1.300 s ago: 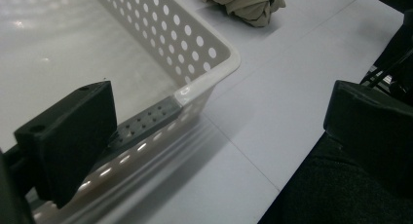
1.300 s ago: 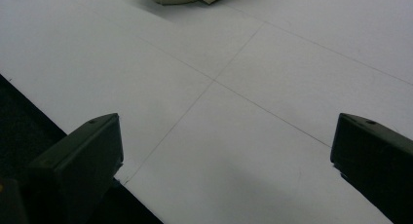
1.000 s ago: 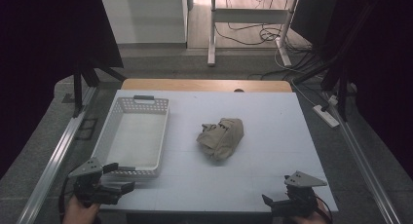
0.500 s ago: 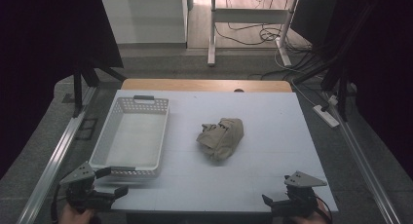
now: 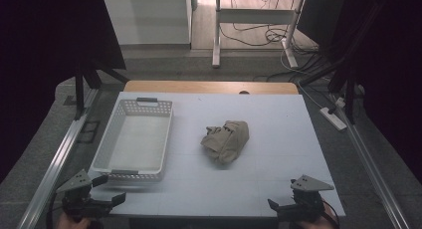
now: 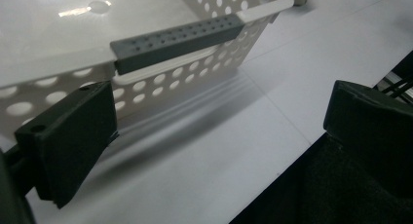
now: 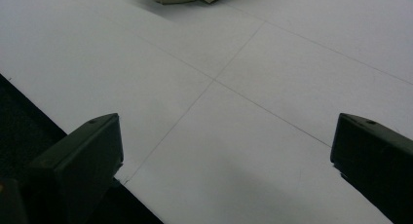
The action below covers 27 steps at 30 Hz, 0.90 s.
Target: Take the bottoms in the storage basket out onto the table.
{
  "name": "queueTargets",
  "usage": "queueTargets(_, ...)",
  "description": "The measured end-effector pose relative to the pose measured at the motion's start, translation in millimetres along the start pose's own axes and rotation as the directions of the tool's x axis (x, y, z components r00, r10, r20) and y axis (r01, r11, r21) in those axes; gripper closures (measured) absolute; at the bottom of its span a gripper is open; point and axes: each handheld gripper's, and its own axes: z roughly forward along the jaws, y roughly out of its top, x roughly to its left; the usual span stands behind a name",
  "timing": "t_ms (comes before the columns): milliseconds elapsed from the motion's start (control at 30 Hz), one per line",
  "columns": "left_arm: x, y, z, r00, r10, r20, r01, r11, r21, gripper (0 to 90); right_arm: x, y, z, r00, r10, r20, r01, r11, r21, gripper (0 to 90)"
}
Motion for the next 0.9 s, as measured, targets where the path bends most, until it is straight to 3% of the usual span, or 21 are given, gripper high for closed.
queueTargets(133,-0.6,-2.9,-0.2,0.9997,0.011,-0.021,-0.01,0.9997,0.023,0.0,0.1,0.0,0.0,1.0,-0.001,0.0,0.001,1.0,0.0,0.0)
queueTargets(433,-1.0,-5.7,-3.5,0.9997,0.008,-0.025,-0.007,0.9995,0.029,0.0,0.2,0.1,0.0,1.0,-0.002,0.002,0.002,1.0,0.003,0.0)
queueTargets(900,-3.2,-8.1,-5.3,0.9992,0.015,-0.037,-0.013,0.997,0.076,0.0,0.5,0.3,0.7,1.0,-0.007,0.002,0.007,1.0,0.009,0.0)
